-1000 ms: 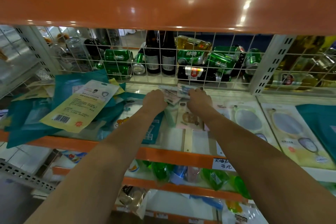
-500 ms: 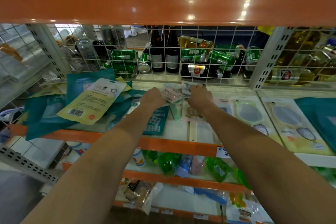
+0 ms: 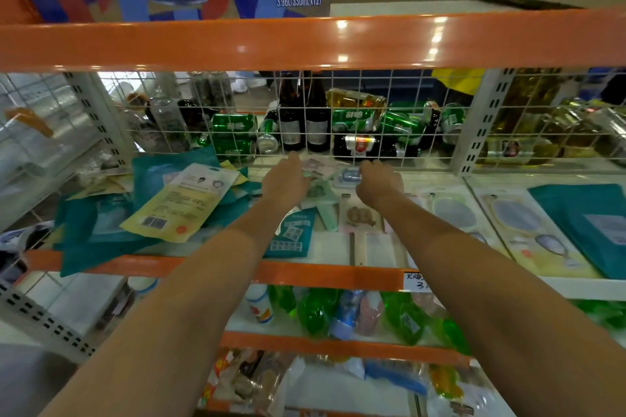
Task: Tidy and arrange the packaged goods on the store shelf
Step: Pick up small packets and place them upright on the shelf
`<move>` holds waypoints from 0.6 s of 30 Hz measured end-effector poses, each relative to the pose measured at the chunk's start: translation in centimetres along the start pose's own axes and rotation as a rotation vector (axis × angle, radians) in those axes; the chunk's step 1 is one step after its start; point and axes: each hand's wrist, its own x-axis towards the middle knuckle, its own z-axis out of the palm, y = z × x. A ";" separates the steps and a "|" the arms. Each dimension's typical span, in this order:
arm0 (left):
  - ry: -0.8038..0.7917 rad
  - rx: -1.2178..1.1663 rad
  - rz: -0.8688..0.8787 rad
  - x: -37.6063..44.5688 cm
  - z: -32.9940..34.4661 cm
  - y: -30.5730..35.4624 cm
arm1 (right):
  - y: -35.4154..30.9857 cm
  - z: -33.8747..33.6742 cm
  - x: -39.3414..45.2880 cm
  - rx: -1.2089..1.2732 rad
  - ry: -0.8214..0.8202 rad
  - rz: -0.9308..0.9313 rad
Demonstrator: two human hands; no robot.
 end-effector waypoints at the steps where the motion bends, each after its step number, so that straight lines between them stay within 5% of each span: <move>1: 0.016 -0.018 0.024 0.0 0.0 0.1 | 0.2 -0.2 -0.1 -0.001 0.007 0.004; 18: -0.053 -0.368 0.062 -0.6 2.0 4.9 | 4.9 -1.6 -2.1 0.026 0.023 0.166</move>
